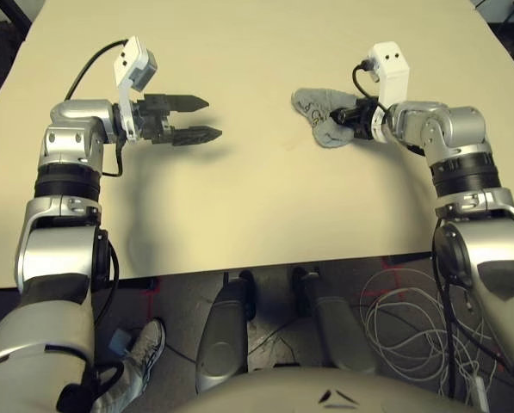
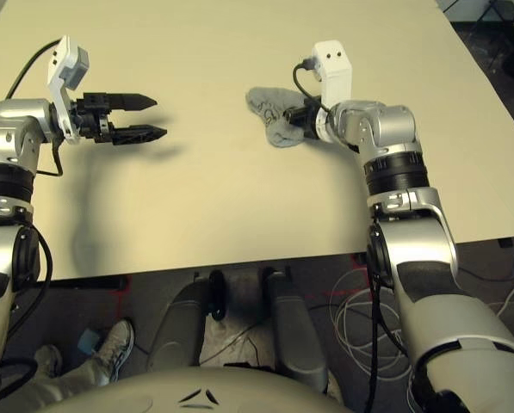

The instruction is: Wipe the water off the table with a rag.

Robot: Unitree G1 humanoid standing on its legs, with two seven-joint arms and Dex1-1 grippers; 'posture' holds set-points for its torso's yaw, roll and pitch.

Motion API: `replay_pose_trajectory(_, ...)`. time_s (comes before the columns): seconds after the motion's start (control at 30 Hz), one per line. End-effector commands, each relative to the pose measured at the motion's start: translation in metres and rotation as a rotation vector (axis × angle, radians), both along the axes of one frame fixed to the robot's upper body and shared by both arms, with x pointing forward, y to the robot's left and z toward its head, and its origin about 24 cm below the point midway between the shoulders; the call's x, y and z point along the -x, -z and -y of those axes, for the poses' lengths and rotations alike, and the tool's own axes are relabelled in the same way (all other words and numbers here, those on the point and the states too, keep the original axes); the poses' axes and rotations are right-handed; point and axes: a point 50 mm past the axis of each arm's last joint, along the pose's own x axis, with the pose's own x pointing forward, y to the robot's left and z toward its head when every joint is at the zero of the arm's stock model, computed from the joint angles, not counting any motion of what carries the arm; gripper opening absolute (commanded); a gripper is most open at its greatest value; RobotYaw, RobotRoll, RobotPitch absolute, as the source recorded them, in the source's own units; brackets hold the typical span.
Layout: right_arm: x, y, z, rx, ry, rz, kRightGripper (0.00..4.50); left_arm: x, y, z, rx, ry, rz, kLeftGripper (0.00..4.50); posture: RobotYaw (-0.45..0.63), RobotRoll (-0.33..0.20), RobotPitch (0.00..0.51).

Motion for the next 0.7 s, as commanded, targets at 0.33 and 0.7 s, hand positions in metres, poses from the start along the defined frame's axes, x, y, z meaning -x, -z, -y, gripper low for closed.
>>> replay_pose_trajectory(0.33,0.013,-0.090,-0.070,-0.180,-0.287,0.234,0.14,-0.001,0.002,-0.002,-0.016,-0.008,-0.007,4.50,0.00,0.000,0.252)
replay_pose_trajectory(0.7,-0.016,-0.022,-0.064,-0.120,-0.150,0.107,0.14,0.000,0.003,-0.002,-0.011,-0.006,-0.008,4.50,0.02,0.000,0.255)
